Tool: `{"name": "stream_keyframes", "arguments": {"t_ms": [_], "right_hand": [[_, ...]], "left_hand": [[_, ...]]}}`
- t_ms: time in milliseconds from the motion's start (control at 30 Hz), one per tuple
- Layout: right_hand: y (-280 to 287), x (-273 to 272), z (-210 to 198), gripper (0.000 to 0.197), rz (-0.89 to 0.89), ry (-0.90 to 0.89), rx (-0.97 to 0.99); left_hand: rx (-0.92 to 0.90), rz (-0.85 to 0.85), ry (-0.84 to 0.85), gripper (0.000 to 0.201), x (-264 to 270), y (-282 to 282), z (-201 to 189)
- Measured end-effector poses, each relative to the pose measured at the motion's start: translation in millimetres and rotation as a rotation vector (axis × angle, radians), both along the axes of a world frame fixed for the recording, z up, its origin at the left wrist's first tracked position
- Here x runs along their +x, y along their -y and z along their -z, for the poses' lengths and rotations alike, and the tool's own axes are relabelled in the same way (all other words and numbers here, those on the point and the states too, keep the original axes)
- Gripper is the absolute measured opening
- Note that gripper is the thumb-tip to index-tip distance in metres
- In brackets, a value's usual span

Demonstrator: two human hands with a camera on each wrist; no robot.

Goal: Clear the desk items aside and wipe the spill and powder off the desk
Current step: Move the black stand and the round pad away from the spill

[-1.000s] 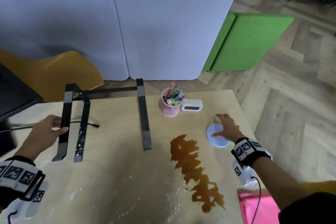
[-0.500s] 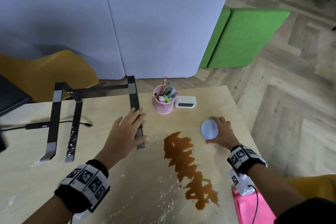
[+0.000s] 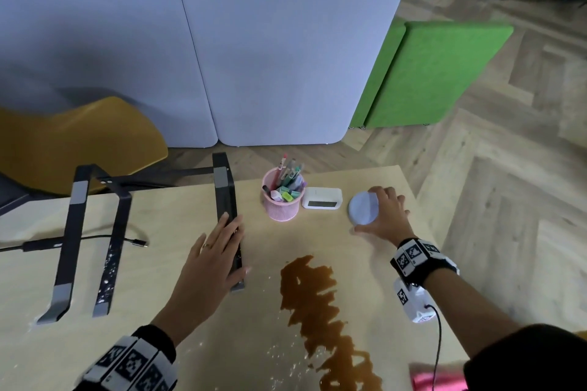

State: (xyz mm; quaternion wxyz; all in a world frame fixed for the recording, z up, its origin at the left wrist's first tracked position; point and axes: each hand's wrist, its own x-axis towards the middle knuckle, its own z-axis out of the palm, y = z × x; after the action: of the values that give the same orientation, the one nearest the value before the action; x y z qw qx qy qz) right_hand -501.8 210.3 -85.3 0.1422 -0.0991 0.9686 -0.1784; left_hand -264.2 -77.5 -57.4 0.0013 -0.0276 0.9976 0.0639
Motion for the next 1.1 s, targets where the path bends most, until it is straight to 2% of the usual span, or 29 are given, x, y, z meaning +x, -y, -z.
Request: {"name": "stream_keyframes", "arguments": {"t_ms": [233, 367, 567, 833, 1100], "right_hand": [[21, -38, 8, 0.090, 0.003, 0.001, 0.008], [20, -38, 19, 0.086, 0.000, 0.057, 0.016], [8, -24, 9, 0.084, -0.055, 0.077, 0.121], [-15, 35, -7, 0.074, -0.023, -0.032, 0.022], [-62, 138, -22, 0.073, 0.049, -0.052, 0.000]], "left_hand": [[-0.040, 0.009, 0.001, 0.063, 0, -1, 5], [-0.041, 0.014, -0.012, 0.061, 0, -1, 6], [-0.055, 0.026, 0.010, 0.062, 0, -3, 0], [-0.030, -0.006, 0.109, 0.053, 1, -8, -13], [0.034, -0.049, 0.049, 0.039, 17, -23, -20]]}}
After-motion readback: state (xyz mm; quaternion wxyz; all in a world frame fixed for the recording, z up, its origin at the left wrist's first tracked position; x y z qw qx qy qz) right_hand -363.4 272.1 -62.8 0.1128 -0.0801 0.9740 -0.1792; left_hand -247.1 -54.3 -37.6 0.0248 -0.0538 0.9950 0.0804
